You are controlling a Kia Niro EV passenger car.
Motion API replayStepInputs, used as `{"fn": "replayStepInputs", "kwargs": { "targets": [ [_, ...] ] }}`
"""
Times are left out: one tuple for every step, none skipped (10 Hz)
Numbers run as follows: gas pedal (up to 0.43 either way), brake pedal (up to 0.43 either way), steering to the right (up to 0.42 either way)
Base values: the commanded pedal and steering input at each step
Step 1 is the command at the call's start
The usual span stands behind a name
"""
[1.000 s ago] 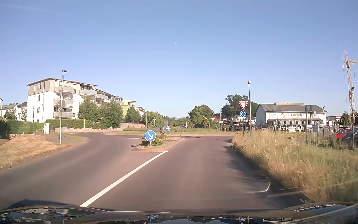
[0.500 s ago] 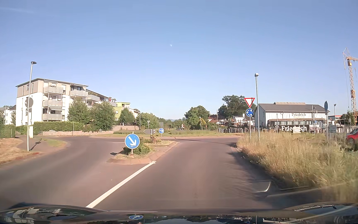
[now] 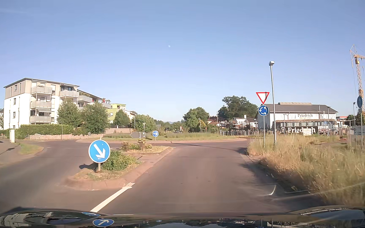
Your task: Follow the waypoints while adhering to traffic rules and regulations
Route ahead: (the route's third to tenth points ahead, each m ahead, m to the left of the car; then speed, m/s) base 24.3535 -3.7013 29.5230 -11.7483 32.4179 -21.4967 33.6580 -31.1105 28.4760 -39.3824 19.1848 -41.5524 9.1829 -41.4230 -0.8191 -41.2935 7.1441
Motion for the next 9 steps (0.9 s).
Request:
{"fn": "replayStepInputs", "kwargs": {
  "targets": [
    [0.028, 0.000, 0.025],
    [0.028, 0.000, 0.025],
    [0.028, 0.000, 0.025],
    [0.028, 0.000, 0.026],
    [0.028, 0.000, 0.026],
    [0.028, 0.000, 0.027],
    [0.028, 0.000, 0.028],
    [0.028, 0.000, 0.030],
    [0.028, 0.000, 0.031]
  ]
}}
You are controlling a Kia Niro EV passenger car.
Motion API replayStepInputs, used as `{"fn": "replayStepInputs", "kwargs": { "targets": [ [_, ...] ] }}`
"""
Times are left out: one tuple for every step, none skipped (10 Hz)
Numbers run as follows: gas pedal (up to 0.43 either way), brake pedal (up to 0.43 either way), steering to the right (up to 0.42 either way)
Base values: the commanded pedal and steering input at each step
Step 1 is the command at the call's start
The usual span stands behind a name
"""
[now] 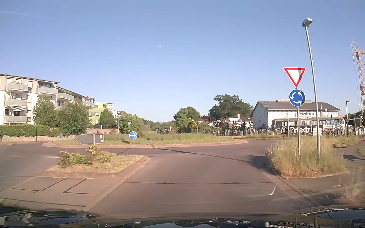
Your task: Follow the waypoints while adhering to traffic rules and regulations
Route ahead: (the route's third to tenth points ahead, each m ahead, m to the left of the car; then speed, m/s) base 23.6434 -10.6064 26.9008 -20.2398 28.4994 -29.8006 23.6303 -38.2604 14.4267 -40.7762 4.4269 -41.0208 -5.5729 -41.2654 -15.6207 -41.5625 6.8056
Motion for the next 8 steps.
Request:
{"fn": "replayStepInputs", "kwargs": {
  "targets": [
    [0.028, 0.000, 0.031],
    [0.028, 0.000, 0.031],
    [0.028, 0.000, 0.033],
    [0.028, 0.000, 0.035],
    [0.028, 0.000, 0.040],
    [0.028, 0.000, 0.049],
    [0.028, 0.000, 0.061],
    [0.028, 0.000, 0.075]
  ]
}}
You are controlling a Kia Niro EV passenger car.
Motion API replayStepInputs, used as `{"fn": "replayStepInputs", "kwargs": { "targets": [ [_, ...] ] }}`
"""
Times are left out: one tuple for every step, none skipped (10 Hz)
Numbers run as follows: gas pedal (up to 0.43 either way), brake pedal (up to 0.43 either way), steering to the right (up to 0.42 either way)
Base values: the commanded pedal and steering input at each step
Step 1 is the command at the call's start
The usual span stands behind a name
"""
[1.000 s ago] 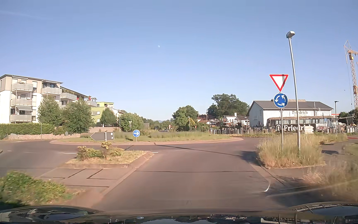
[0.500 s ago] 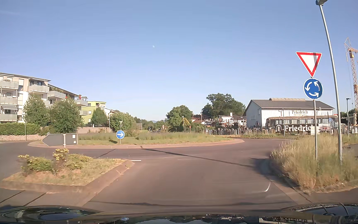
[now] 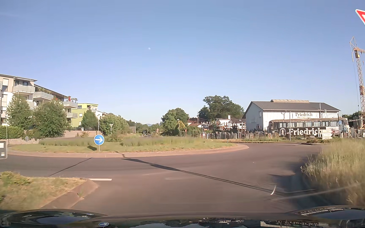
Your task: Follow the waypoints while adhering to traffic rules and regulations
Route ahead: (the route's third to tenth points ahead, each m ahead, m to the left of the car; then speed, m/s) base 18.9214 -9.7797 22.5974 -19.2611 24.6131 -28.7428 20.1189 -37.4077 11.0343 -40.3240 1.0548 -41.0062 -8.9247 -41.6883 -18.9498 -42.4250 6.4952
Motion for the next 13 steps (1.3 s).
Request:
{"fn": "replayStepInputs", "kwargs": {
  "targets": [
    [0.028, 0.000, 0.087],
    [0.028, 0.000, 0.101],
    [0.028, 0.000, 0.118],
    [0.028, 0.000, 0.131],
    [0.028, 0.000, 0.145],
    [0.028, 0.000, 0.158],
    [0.028, 0.000, 0.169],
    [0.039, 0.000, 0.182],
    [0.039, 0.000, 0.194],
    [0.039, 0.000, 0.204],
    [0.039, 0.000, 0.210],
    [0.039, 0.000, 0.216],
    [0.039, 0.000, 0.219]
  ]
}}
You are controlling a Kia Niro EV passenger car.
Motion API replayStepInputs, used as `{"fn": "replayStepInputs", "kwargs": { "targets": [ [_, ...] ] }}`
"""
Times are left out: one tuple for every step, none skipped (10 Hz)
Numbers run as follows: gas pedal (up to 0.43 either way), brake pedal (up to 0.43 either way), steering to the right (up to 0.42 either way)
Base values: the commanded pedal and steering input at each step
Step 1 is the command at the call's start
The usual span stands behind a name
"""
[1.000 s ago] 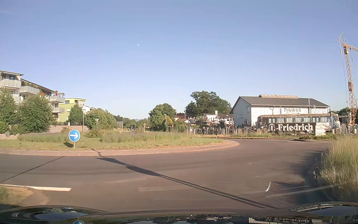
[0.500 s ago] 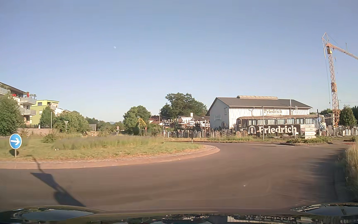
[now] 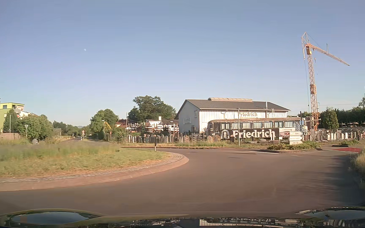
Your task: Follow the waypoints while adhering to traffic rules and regulations
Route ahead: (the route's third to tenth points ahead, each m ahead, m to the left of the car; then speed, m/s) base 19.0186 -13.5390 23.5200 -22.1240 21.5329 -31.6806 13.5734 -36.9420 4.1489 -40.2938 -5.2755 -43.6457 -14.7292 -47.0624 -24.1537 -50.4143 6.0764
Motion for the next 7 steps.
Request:
{"fn": "replayStepInputs", "kwargs": {
  "targets": [
    [0.047, 0.000, 0.220],
    [0.047, 0.000, 0.220],
    [0.047, 0.000, 0.221],
    [0.047, 0.000, 0.221],
    [0.047, 0.000, 0.221],
    [0.047, 0.000, 0.221],
    [0.047, 0.000, 0.223]
  ]
}}
